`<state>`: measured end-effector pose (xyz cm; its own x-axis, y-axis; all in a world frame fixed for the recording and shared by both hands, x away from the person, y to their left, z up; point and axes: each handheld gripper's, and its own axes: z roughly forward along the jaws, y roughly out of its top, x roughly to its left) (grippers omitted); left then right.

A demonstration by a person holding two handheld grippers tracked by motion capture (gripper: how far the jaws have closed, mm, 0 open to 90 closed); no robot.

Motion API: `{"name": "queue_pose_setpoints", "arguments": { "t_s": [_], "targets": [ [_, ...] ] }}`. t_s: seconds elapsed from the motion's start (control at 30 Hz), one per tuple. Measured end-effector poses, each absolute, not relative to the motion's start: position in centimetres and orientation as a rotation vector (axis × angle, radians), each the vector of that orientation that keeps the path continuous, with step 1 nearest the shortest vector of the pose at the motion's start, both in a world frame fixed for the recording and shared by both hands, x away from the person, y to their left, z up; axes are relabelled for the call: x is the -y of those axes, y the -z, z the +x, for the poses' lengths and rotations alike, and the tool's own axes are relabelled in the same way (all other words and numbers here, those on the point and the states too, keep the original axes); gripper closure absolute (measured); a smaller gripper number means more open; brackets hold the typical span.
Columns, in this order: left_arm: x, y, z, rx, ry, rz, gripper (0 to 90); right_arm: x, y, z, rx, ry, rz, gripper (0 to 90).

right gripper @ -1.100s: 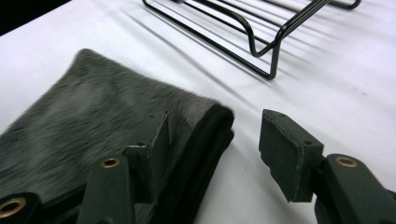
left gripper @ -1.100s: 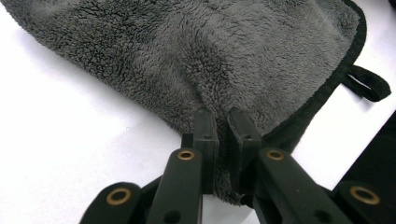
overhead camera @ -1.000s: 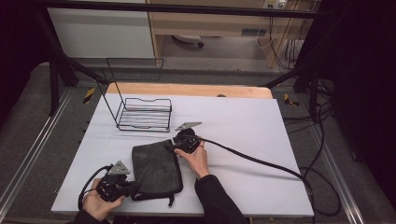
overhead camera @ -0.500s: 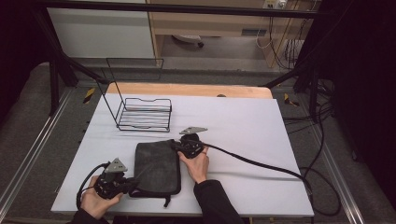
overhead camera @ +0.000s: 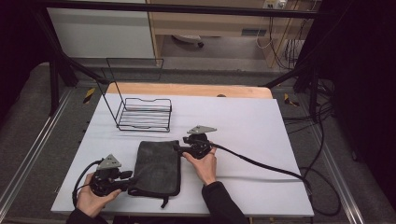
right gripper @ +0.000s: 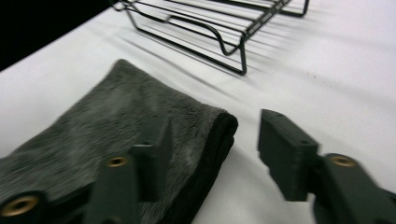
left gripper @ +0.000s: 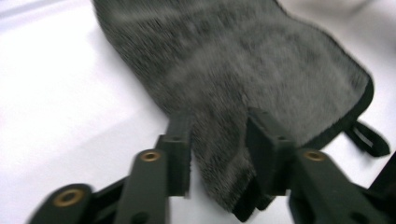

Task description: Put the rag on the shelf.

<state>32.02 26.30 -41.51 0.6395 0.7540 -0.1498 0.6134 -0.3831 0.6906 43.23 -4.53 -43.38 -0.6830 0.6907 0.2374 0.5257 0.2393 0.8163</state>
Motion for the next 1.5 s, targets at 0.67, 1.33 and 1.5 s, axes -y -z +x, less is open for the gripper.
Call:
{"name": "queue_pose_setpoints", "arguments": {
  "t_s": [0.67, 1.33, 1.5],
  "targets": [
    [-27.1, 39.9, 38.3, -1.128, -0.345, 2.049, 13.8, 12.3, 42.3, 39.4, -2.393, -1.461, 1.089, 3.0],
    [-25.6, 43.2, 44.3, -1.241, -0.275, 2.02, 40.6, 14.1, 43.9, 37.4, -2.406, -1.44, 1.13, 2.6],
    [-25.3, 44.0, 44.2, -1.254, -0.239, 2.036, 56.2, 14.1, 43.9, 37.5, -2.405, -1.451, 1.132, 2.8]
  ]
}}
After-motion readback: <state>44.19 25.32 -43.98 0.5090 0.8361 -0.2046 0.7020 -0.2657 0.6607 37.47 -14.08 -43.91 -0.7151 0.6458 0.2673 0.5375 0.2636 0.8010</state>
